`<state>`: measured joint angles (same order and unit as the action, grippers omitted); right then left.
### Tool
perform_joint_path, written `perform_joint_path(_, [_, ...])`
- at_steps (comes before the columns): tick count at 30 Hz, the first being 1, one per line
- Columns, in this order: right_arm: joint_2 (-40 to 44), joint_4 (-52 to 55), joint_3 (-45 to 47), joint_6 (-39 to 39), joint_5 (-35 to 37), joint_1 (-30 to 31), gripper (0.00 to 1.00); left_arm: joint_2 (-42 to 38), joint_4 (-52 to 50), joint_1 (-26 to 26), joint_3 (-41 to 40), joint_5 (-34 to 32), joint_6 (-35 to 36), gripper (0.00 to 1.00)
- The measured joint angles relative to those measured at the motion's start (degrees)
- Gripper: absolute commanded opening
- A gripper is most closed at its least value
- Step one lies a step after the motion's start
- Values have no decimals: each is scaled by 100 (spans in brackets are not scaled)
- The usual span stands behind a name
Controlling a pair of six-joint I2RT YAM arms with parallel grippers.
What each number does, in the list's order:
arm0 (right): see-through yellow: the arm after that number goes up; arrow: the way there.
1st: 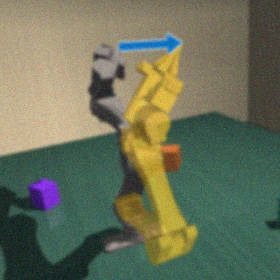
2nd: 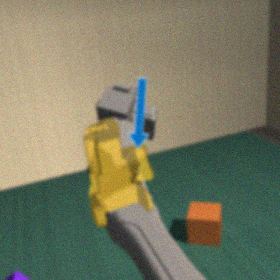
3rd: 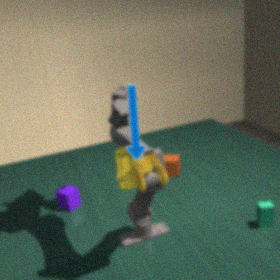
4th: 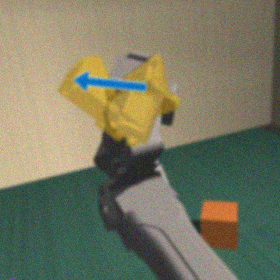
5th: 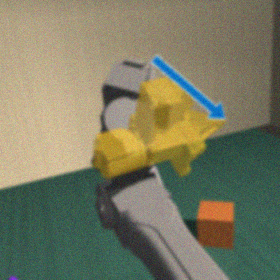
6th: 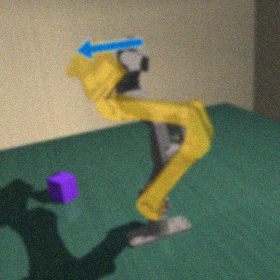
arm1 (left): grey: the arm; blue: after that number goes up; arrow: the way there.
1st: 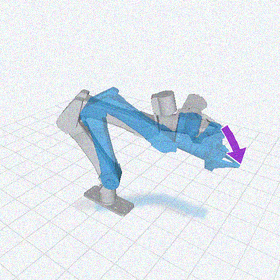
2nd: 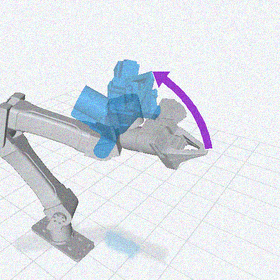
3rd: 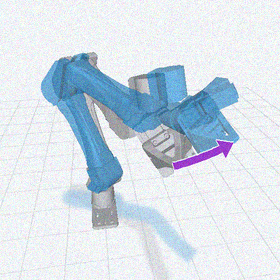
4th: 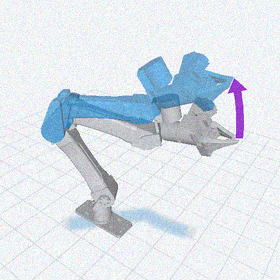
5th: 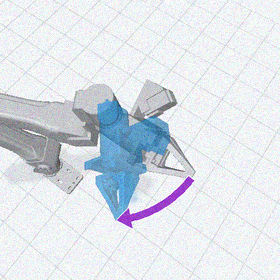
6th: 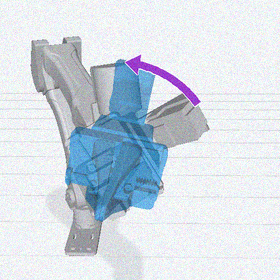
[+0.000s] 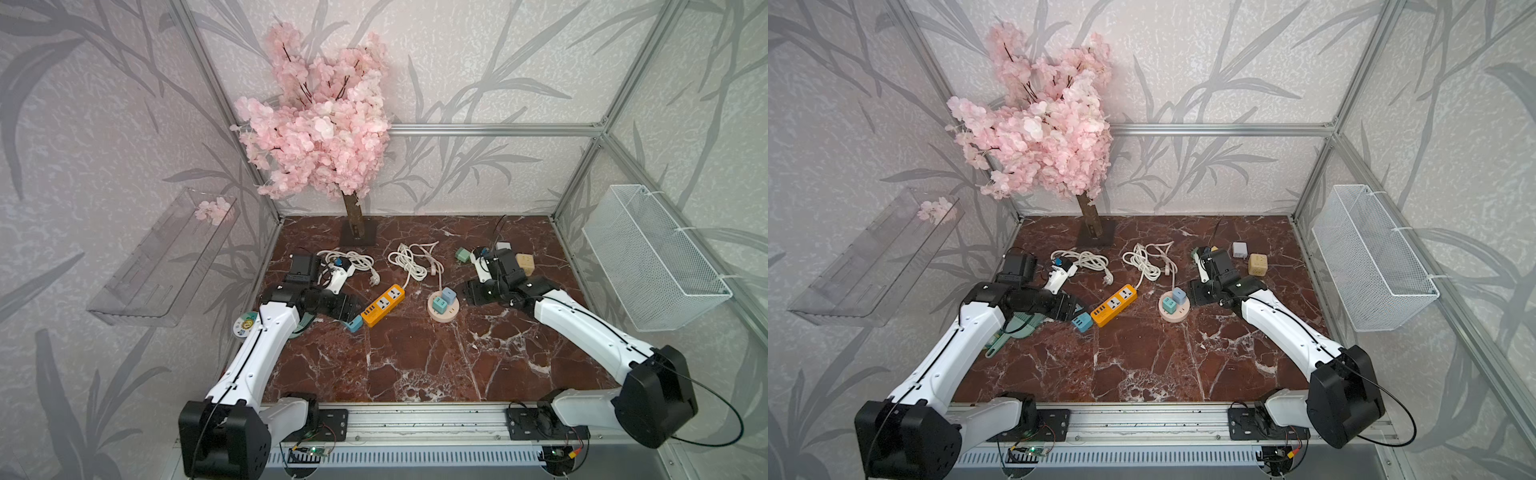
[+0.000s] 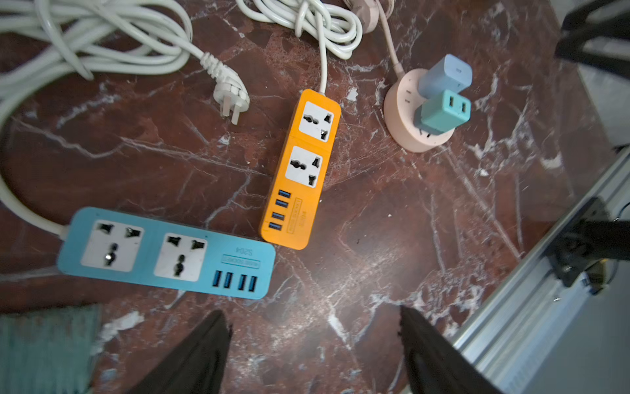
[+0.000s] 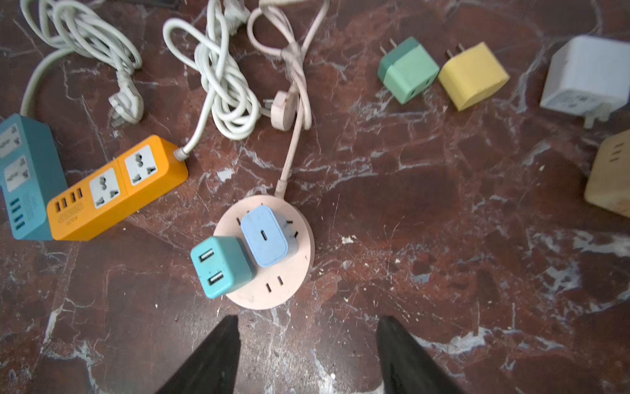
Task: Pull the plug off the socket
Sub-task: Move the socket to the center of the board.
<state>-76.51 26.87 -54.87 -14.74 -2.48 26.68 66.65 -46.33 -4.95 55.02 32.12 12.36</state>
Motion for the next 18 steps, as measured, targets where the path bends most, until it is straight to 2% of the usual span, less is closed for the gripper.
perform_joint_path(1, [-4, 37, 55, -17, -44, 20, 65, 46, 0, -11, 0, 20, 39, 12])
perform_joint_path(2, [-20, 63, 74, -28, -76, 42, 65, 103, -2, -26, 0, 46, 74, 4])
perform_joint_path(3, [-52, 76, 72, -31, -105, 57, 64, 151, 0, -37, 0, 61, 101, 0])
perform_joint_path(11, [-933, 203, -398, 4, -267, 529, 61, 275, 2, -63, 0, 116, 166, 0])
perform_joint_path(18, [-1027, 354, -669, -111, -90, 901, 61, 232, 11, -66, -2, 116, 164, 0])
